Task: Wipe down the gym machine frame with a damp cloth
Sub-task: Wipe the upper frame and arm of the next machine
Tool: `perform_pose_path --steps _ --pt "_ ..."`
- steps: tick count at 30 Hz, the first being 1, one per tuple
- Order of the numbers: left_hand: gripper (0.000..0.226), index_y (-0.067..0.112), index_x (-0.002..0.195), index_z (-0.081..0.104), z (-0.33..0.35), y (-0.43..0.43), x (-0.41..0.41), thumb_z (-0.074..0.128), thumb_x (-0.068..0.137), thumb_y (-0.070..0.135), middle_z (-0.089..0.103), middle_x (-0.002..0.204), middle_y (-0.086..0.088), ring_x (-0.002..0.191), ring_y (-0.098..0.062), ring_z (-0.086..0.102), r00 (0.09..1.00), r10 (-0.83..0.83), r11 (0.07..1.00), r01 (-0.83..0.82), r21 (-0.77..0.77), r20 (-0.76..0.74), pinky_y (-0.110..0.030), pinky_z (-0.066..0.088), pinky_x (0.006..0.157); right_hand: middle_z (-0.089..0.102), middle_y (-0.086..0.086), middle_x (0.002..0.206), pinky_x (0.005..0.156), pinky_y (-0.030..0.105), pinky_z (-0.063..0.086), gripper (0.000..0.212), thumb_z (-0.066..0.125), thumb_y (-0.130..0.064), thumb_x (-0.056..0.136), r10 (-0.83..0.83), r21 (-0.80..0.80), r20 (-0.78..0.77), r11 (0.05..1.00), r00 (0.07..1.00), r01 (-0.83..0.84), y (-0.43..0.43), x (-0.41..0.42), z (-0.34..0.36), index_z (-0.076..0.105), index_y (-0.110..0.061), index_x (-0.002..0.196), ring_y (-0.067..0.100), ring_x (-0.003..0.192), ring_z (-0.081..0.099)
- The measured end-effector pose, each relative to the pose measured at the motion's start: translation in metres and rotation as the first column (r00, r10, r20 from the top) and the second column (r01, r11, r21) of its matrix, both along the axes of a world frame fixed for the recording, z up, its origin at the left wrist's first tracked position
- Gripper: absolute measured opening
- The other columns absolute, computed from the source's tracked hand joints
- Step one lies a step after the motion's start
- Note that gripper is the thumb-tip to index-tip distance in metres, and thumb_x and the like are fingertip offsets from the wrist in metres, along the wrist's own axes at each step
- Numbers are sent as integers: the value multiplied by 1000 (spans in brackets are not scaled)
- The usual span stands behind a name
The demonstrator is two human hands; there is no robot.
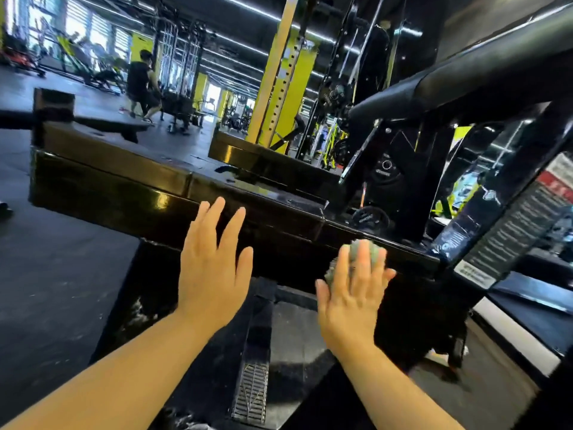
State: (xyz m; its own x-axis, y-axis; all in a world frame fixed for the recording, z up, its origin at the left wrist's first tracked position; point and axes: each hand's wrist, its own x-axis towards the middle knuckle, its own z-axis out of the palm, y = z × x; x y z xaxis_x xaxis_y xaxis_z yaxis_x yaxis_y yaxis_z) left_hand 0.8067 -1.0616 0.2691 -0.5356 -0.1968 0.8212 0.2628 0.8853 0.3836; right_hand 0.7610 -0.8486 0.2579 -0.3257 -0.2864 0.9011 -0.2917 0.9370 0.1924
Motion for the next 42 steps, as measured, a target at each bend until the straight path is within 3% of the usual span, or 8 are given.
perform_pose_path --steps 8,14,18,26,31,35,39,42 --pt "59 3 143 32 4 -1 4 27 95 37 26 152 -14 142 -25 15 997 -68 997 70 42 -39 -37 16 114 21 0 156 119 44 -6 62 47 -20 90 234 454 54 860 971 -232 -48 -6 19 27 -19 149 26 148 -2" --pt "61 7 144 32 1 -1 6 29 93 41 21 153 -14 144 -28 11 998 -57 998 57 9 17 -40 18 109 1 2 161 118 53 2 47 25 -36 104 -48 20 9 999 999 47 126 7 -17 26 -11 145 30 148 -5" --pt "56 7 143 33 6 23 2 32 94 34 26 150 -16 141 -32 15 998 -54 993 51 -107 -26 -45 20 110 4 14 156 116 59 2 58 33 -39 100 -92 -217 56 971 994 102 80 4 -9 22 -5 145 30 146 -14" --pt "45 1 137 41 14 -12 12 35 97 21 41 140 -18 131 -28 35 998 -17 998 21 51 -60 -29 22 110 19 2 153 119 44 -3 58 47 -18 93 242 384 -7 897 970 -221 -34 -7 8 24 -18 147 31 144 12" --pt "47 6 145 30 -22 -54 31 38 99 14 24 152 -9 140 -18 19 984 67 969 -104 225 164 -22 11 110 26 10 148 119 47 -4 62 58 -14 88 97 131 -31 987 995 -92 52 2 -11 31 -15 143 31 147 2" --pt "46 17 146 28 -30 -66 28 33 100 14 26 150 -2 133 -14 30 991 -29 771 -62 633 132 -25 24 105 24 13 148 117 49 -5 55 53 -19 91 135 106 -46 986 990 -130 -15 -2 9 33 -11 141 41 139 14" --pt "37 17 138 37 -34 -89 21 30 102 16 42 142 -4 129 -20 41 968 -250 358 109 927 -17 -35 30 109 24 8 153 118 48 -4 61 59 -16 91 256 280 -36 930 966 -236 -112 -7 31 33 -12 146 35 142 15" --pt "40 13 141 35 -58 -103 21 29 103 21 39 145 -2 137 -21 33 942 -313 384 6 924 123 -34 23 112 31 9 154 118 46 -3 60 60 -15 90 310 346 25 889 950 -299 -163 -2 22 38 -11 146 33 143 16"
